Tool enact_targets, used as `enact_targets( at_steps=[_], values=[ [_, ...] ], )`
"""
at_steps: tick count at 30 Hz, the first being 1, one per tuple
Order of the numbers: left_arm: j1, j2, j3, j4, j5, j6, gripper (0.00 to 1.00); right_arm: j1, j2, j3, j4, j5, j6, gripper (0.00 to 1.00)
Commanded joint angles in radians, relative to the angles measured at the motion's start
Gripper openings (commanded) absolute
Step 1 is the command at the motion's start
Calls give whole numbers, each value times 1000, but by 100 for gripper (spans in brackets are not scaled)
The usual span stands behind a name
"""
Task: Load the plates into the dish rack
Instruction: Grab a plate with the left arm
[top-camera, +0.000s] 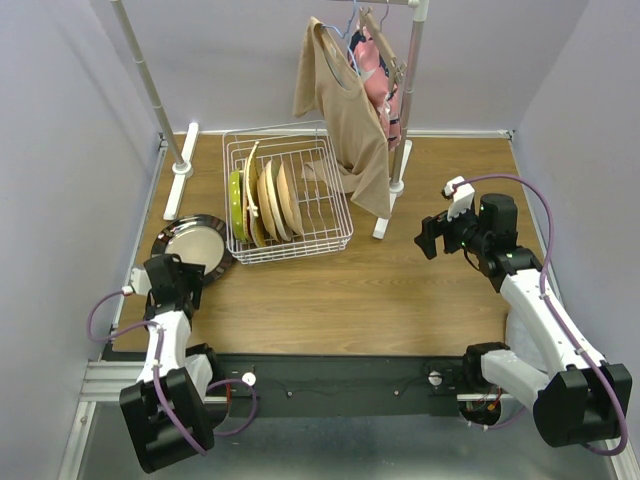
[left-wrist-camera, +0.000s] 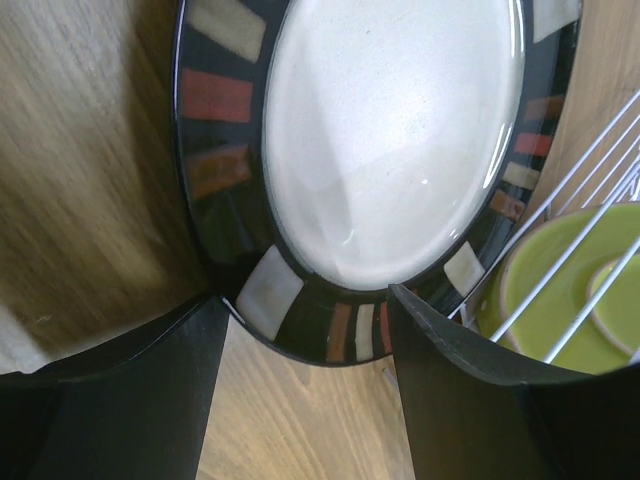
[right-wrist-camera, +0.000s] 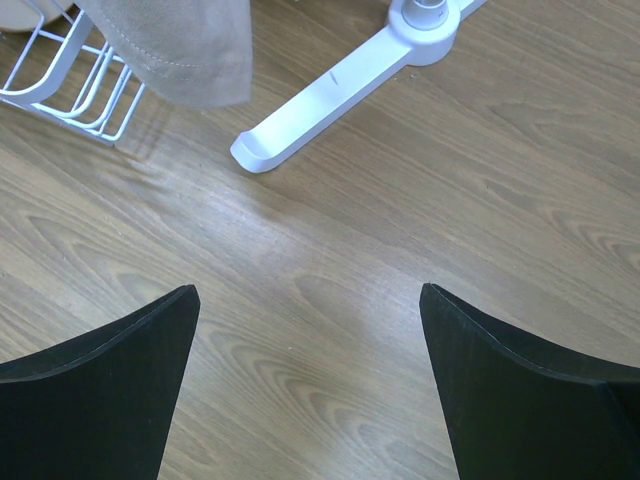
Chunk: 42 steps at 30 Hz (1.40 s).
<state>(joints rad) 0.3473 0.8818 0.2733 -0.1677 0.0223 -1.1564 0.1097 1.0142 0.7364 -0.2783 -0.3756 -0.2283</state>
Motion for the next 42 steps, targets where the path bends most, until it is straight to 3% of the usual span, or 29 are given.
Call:
enact_targets(
  at_steps=[1, 5, 13, 22, 27, 33, 42],
  values=[
    [22, 17, -34, 65, 13, -3, 71, -2, 3, -12, 8, 4, -8, 100],
    [48, 17, -59, 86, 18, 4, 66, -4, 3, -12, 8, 3, -8, 100],
    [117, -29, -120, 154, 87, 27, 46, -2, 0, -12, 8, 1, -8, 100],
    [165, -84, -149, 201, 129, 57, 33, -2, -2, -11, 10, -2, -8, 100],
    [188, -75, -171, 240, 156, 58, 34, -2, -2, -14, 8, -2, -8, 100],
    [202, -17, -172, 286, 186, 64, 45, -2, -2, -12, 8, -3, -8, 100],
    [223, 101, -181, 379, 254, 96, 43, -4, 0, -12, 8, -2, -8, 100]
  ],
)
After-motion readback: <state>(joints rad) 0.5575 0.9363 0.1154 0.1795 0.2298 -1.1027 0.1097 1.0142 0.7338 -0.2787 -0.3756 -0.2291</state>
